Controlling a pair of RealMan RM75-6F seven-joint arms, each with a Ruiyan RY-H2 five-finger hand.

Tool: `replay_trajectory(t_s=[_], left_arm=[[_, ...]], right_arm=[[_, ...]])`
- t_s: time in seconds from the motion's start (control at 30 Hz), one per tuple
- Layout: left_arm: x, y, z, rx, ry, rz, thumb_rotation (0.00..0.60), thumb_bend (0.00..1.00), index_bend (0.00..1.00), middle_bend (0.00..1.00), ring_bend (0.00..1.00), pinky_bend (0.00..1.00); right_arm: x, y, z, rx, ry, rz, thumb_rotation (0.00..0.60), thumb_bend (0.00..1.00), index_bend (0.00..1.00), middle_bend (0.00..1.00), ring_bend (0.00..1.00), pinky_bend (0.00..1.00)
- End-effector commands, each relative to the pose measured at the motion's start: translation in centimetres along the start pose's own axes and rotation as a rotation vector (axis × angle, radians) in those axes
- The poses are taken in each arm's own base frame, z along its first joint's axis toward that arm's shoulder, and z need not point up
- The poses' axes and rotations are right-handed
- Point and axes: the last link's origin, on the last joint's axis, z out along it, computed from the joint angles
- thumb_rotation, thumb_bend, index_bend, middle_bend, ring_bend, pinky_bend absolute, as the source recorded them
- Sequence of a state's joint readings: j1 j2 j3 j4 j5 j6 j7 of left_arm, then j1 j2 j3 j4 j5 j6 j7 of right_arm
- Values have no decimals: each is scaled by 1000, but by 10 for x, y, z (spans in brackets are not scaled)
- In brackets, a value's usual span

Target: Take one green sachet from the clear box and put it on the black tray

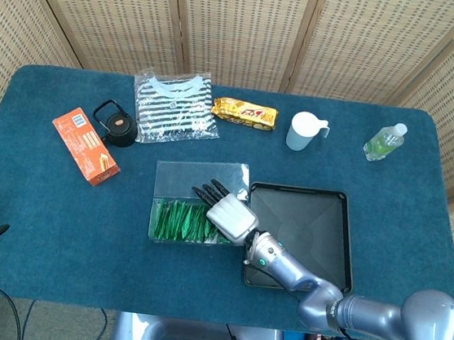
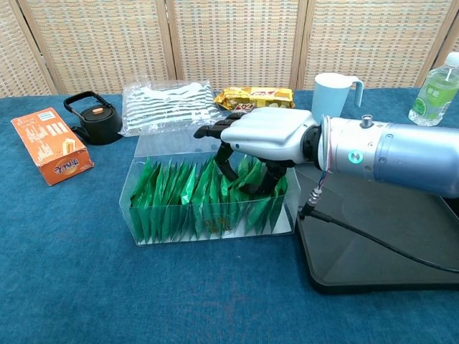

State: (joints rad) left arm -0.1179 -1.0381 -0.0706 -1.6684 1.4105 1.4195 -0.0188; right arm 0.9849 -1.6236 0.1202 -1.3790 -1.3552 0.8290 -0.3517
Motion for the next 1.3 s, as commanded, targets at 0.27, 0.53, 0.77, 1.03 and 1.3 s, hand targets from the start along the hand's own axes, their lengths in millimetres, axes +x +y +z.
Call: replay_trajectory(t_s=[0.27,0.53,0.77,1.03,1.3], left_arm=[[0,0,0,0,-1,-3,600,123,0,0,0,0],[0,0,0,-3,-3,-6,600,124,0,0,0,0],[0,0,0,-7,-2,-7,600,123,0,0,0,0],[1,1,-1,-13,1,-6,600,123,0,0,0,0],[1,3,-3,-22,4,-6,600,123,0,0,0,0]], right_arm=[[6,-2,-2,7,32,3,600,605,651,0,0,95],[31,1,-11,13,106,-12,600,605,651,0,0,95],[59,7,-27,1,168,-43,600,605,651,2,0,95],[88,25,-51,-49,221,-77,600,605,651,2,0,95],[99,55,-95,-133,228,-87,600,605,651,3,0,96]])
